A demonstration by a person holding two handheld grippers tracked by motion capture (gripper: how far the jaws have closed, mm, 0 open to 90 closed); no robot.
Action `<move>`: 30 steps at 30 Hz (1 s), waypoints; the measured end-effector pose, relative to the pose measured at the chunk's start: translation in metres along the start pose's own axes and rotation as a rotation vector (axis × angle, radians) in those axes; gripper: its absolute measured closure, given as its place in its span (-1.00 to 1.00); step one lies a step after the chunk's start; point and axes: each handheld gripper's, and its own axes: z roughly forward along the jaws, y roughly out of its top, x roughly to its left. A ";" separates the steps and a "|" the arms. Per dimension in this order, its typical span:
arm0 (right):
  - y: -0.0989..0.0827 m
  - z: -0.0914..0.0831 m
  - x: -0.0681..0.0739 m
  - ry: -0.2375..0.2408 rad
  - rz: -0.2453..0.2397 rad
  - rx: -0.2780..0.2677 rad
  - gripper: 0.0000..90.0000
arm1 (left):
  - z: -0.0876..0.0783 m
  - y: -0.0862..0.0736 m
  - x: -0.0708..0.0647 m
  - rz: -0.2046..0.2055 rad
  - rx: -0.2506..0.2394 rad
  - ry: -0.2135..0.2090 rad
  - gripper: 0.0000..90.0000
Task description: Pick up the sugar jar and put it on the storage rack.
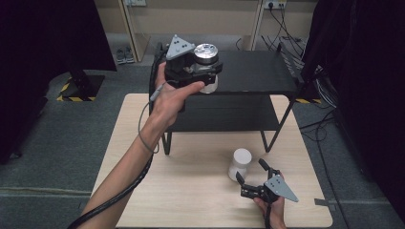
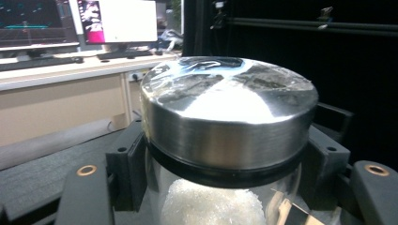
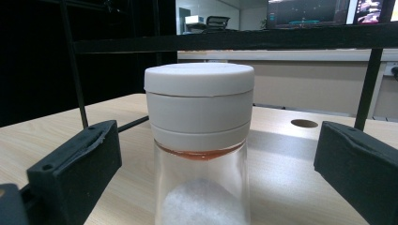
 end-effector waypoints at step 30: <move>0.000 0.000 -0.002 0.006 0.003 -0.006 -0.97 | 0.045 -0.006 -0.007 -0.036 0.003 0.160 -0.53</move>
